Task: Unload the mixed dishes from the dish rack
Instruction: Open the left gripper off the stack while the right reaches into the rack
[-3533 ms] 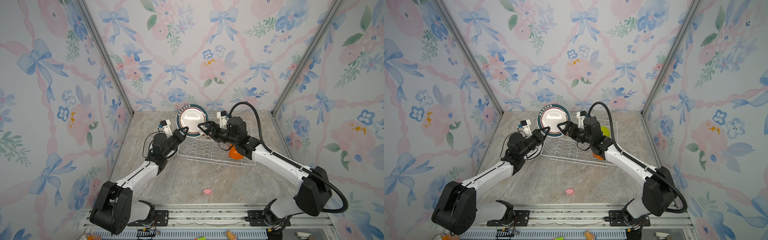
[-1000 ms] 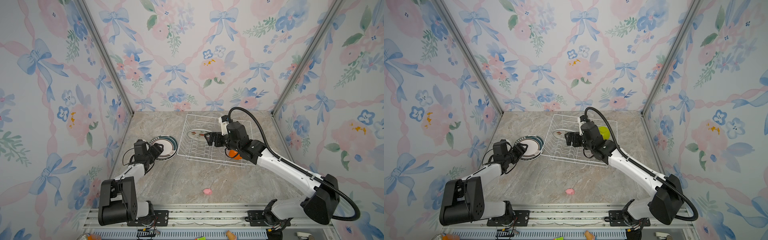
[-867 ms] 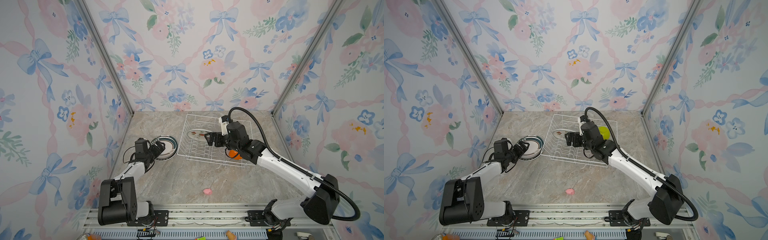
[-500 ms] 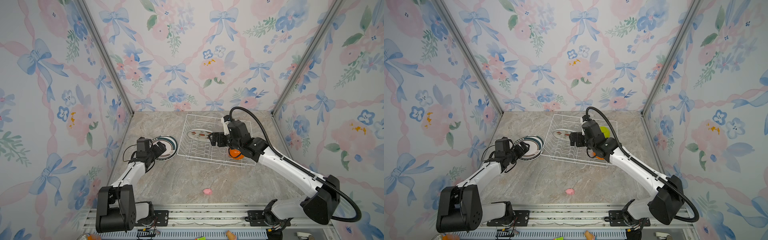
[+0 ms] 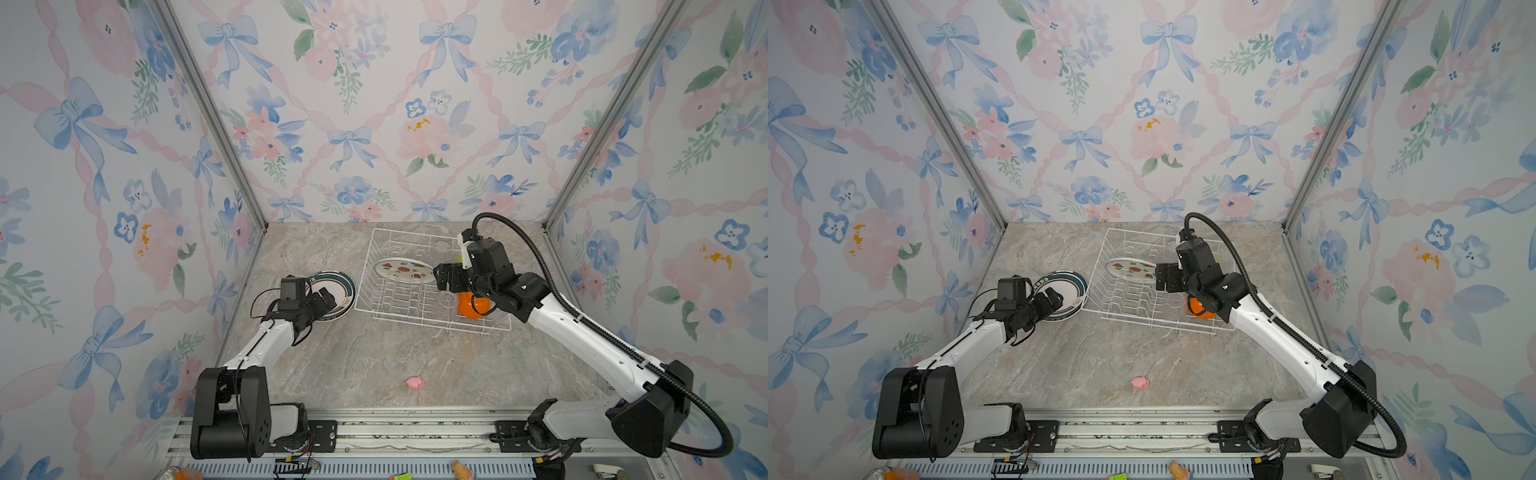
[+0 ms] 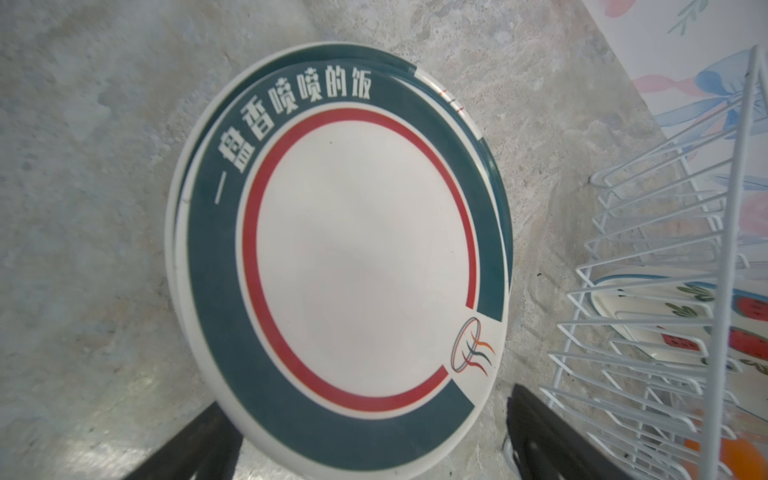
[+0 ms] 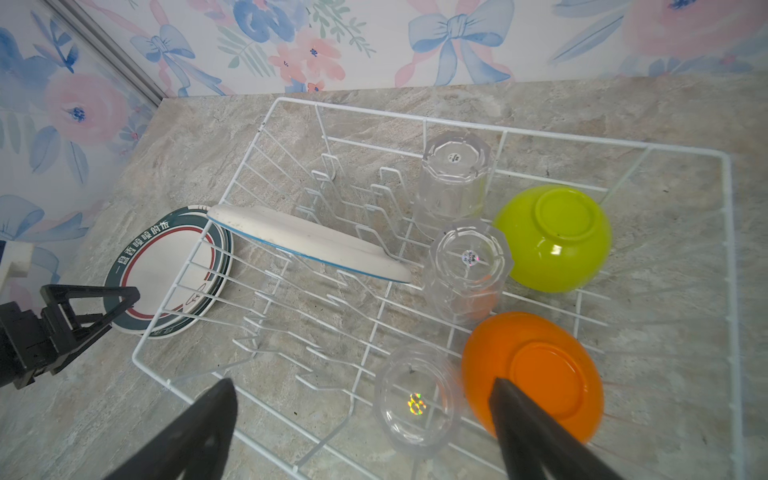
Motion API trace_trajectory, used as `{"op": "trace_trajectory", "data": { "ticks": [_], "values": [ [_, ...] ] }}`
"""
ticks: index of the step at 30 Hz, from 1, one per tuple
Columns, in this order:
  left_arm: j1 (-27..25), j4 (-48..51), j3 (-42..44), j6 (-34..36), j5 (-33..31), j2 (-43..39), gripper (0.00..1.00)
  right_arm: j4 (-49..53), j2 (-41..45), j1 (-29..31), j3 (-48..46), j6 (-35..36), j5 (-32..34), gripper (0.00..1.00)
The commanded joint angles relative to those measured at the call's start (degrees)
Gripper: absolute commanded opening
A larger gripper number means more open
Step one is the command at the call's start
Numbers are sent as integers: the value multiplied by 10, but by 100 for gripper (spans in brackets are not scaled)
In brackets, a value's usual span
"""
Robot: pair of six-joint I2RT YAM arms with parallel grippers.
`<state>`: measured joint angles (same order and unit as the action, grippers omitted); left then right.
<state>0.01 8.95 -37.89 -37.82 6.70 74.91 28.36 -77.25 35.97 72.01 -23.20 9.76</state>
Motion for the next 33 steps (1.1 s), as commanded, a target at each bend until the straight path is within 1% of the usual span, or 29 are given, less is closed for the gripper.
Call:
{"op": "trace_trajectory", "data": {
  "ticks": [1,4,6,7,8,12,17,21,26,33],
  "values": [
    [-10,33,-23,26,-38,11,98,24,5,-7,7,14,10,97],
    [-15,40,-30,27,-48,22,98,24,2,-7,8,18,9,97],
    [-30,63,-39,35,-85,31,98,27,-2,-7,12,22,9,97],
    [-34,71,-63,39,-98,32,98,28,-3,-7,12,23,10,97],
    [-40,79,-68,43,-110,34,98,29,-5,-7,13,24,10,97],
    [-47,90,-75,46,-133,38,98,33,-13,-8,17,28,8,97],
    [-48,89,-73,38,-122,31,98,34,-22,-7,21,32,1,97],
    [-48,88,-80,33,-96,15,98,36,-29,-7,21,34,-4,97],
    [-47,88,-84,36,-92,-8,98,42,-42,-7,20,40,-11,97],
    [-49,87,-87,18,-39,-50,98,43,-52,-7,13,51,-18,97]
  ]
}}
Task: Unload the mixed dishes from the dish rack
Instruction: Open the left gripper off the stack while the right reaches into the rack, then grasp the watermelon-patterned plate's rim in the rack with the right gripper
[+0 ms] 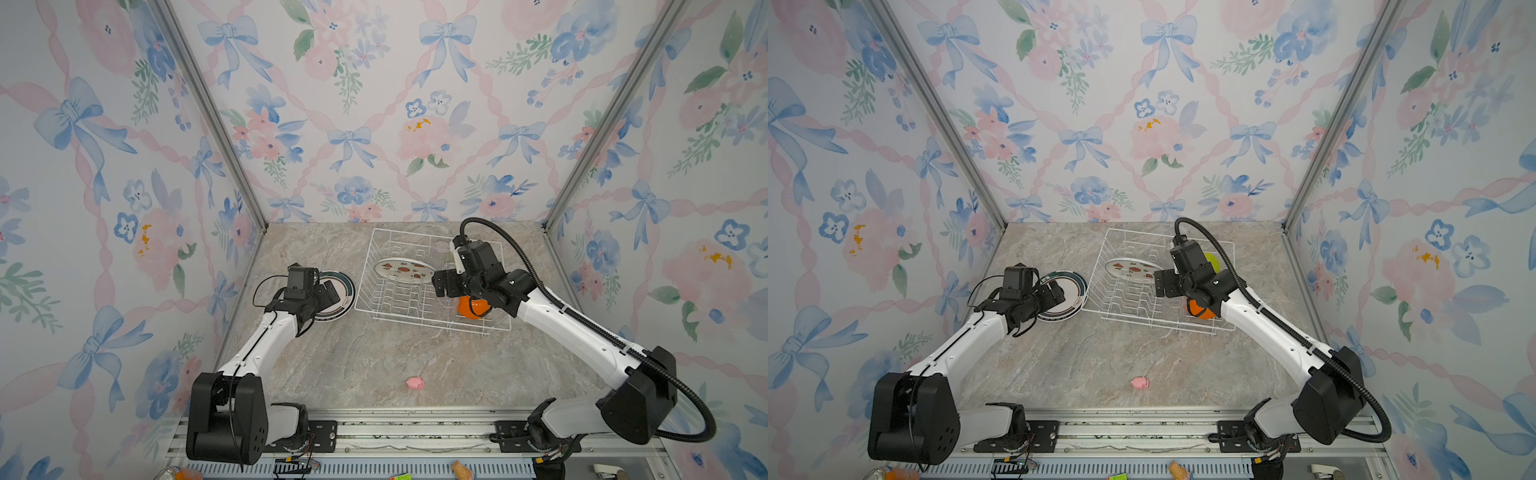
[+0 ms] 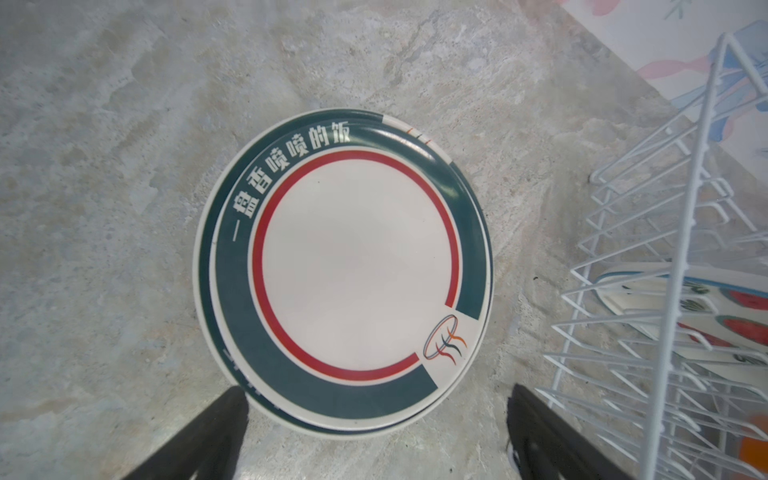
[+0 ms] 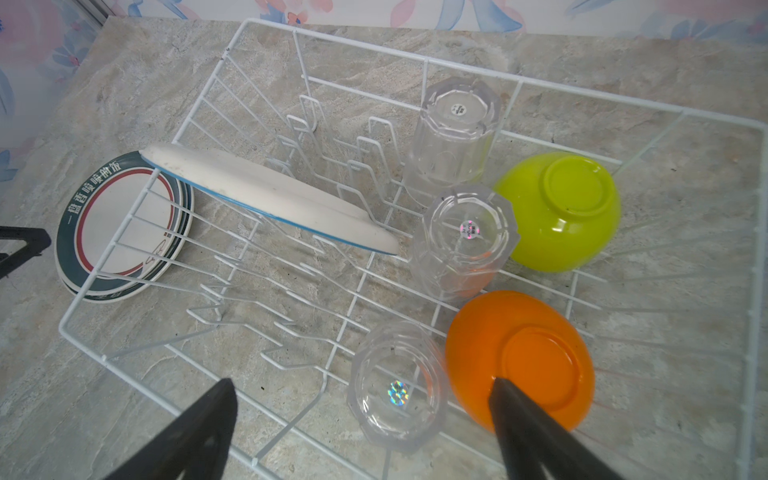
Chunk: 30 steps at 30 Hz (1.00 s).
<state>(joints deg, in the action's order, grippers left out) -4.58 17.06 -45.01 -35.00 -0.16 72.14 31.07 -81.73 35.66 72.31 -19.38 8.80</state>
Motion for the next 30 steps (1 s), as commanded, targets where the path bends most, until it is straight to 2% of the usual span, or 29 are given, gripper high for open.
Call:
{"op": "trace_trajectory", "data": {
  "ticks": [1,10,18,30],
  "values": [
    [-3,6,-15,-12,34,-28,98,17,-8,-3,10,14,-11,97],
    [-19,-27,-18,-40,76,-69,98,6,-53,3,34,55,0,97],
    [-51,-67,-41,-42,135,-44,98,-15,-98,5,63,67,-11,97],
    [-72,-84,-24,-54,120,-75,98,-13,-168,18,137,106,-5,99]
  ]
}}
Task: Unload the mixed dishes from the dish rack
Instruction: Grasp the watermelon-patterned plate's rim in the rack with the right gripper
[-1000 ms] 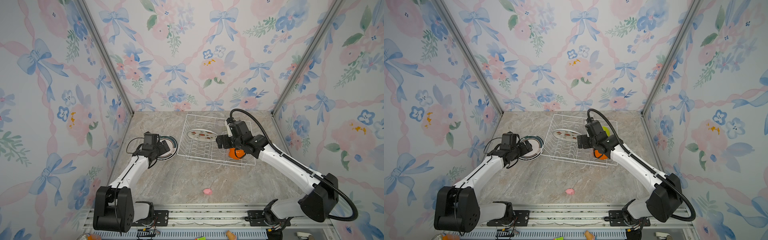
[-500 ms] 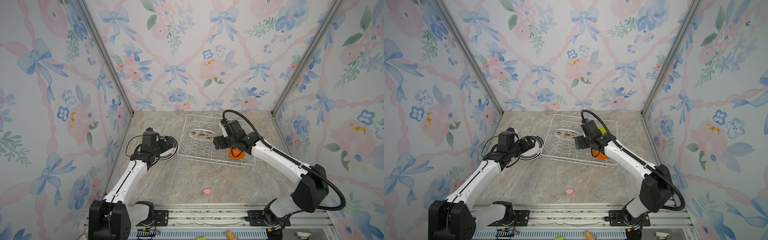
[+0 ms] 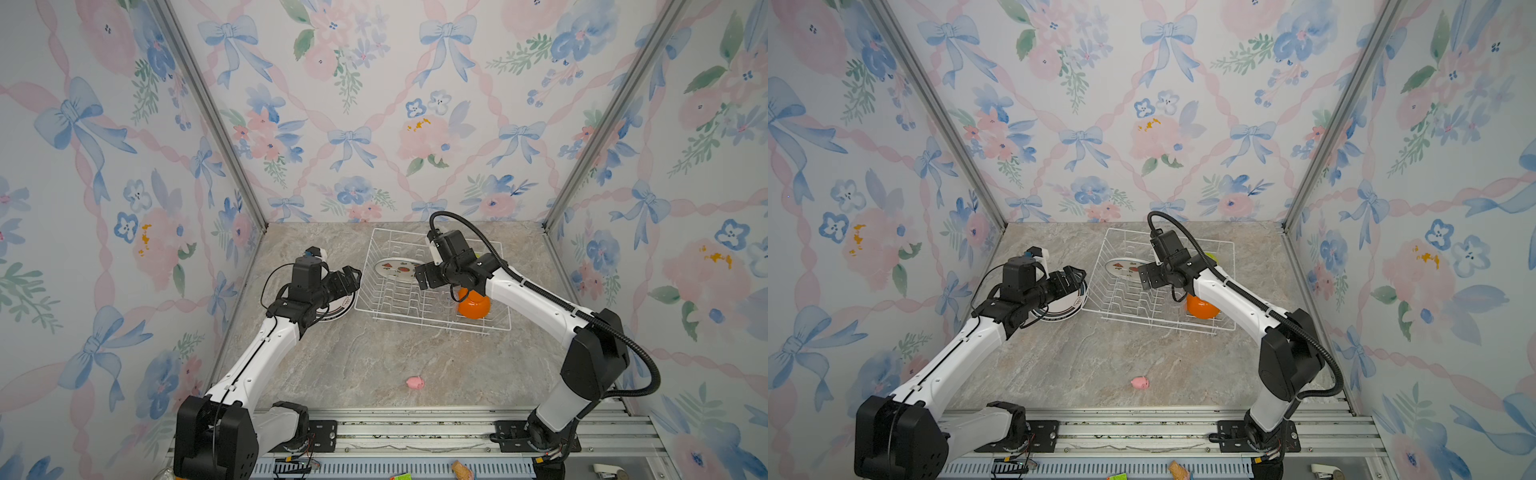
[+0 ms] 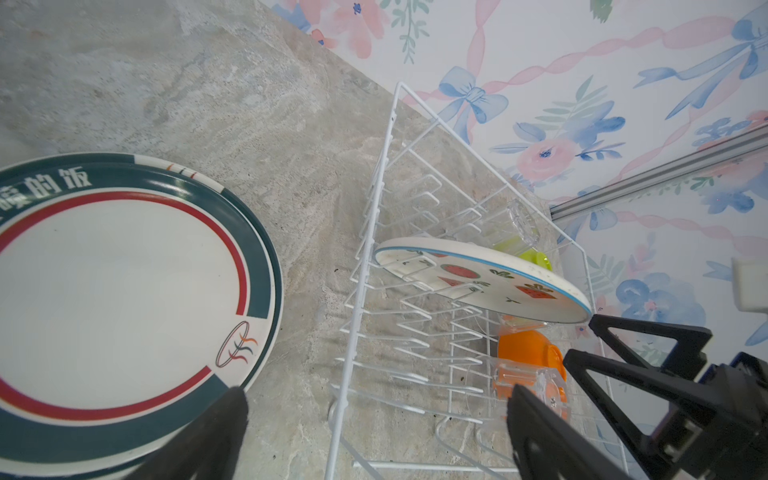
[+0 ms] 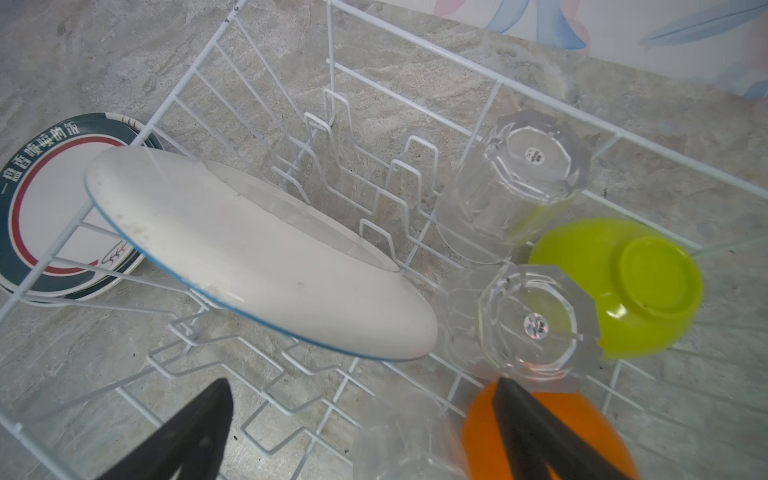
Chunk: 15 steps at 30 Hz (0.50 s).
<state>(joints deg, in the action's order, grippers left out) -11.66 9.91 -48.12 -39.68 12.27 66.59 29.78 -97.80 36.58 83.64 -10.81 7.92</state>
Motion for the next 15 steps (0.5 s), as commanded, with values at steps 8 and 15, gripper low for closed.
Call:
{"op": "trace_trajectory", "data": {
  "ticks": [8,15],
  "values": [
    [-2,-21,14,-13,-11,-32,98,6,-45,14,57,46,1,91],
    [-3,-22,18,-20,-10,-32,98,-4,-65,18,64,53,-12,84]
  ]
}}
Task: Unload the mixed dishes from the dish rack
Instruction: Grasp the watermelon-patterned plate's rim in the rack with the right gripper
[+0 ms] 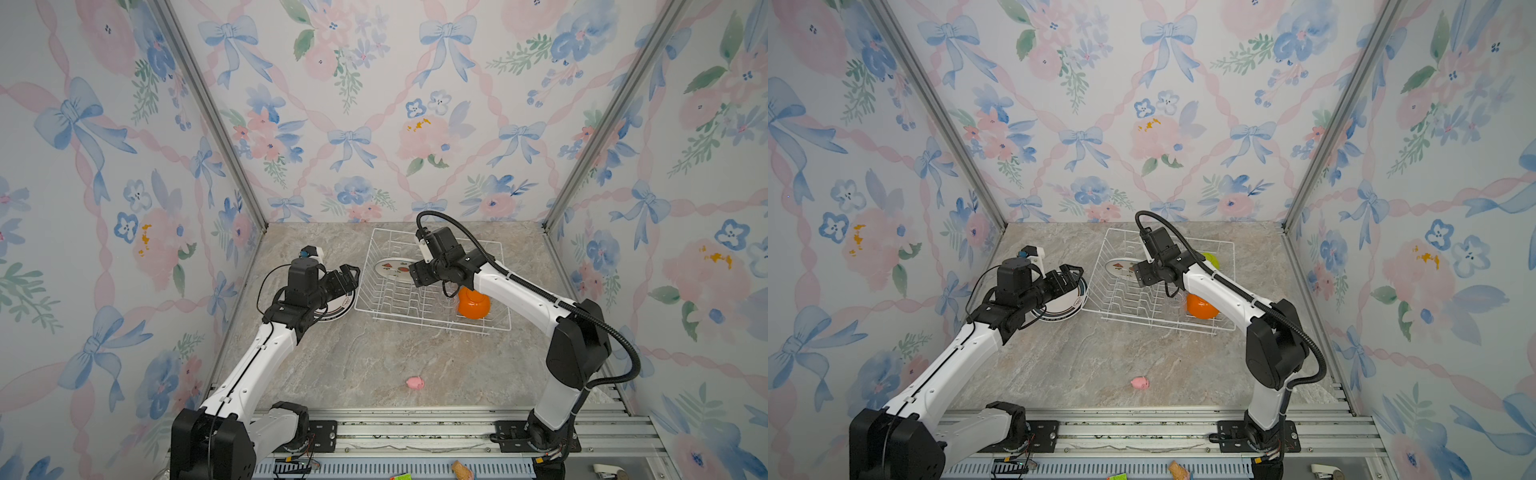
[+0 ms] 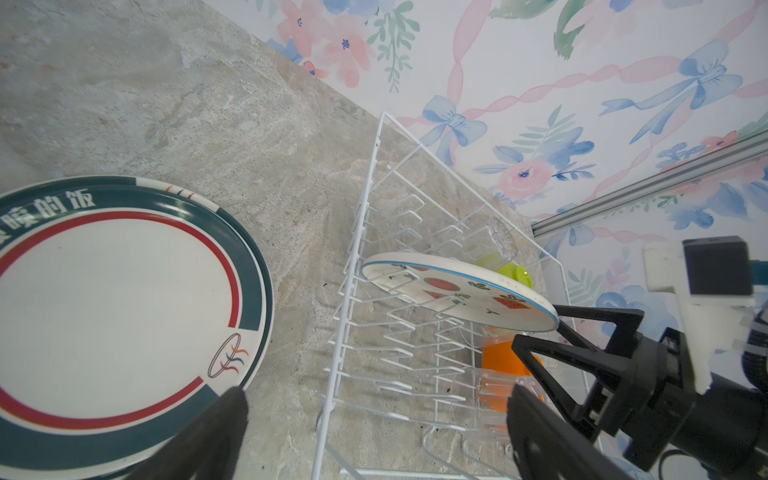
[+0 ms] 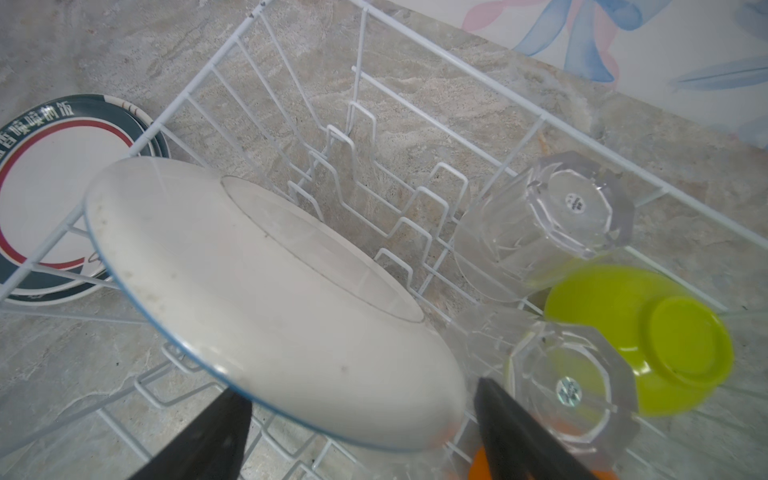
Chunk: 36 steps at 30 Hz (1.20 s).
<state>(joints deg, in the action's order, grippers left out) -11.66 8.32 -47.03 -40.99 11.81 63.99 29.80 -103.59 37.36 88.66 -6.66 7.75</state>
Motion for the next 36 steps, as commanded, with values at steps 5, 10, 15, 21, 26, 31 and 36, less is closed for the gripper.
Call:
{"op": "trace_trajectory", "data": {
  "ticks": [5,10,15,21,26,31,36],
  "values": [
    [-3,-10,9,-8,-5,-5,98,-21,-8,17,9,22,-18,82],
    [-3,-13,10,-9,-5,-1,98,-19,-18,18,17,32,-20,78],
    [-3,-17,13,-13,-2,3,98,-21,-24,18,20,35,-19,78],
    [-3,-21,14,-15,-1,11,98,-18,-34,18,28,41,-22,76],
    [-2,-24,12,-16,3,19,98,-10,-42,22,35,54,-15,71],
    [-2,-30,11,-18,5,29,98,-2,-49,27,38,67,1,63],
    [-3,-35,9,-22,12,40,98,14,-63,29,48,80,19,58]
  ]
}}
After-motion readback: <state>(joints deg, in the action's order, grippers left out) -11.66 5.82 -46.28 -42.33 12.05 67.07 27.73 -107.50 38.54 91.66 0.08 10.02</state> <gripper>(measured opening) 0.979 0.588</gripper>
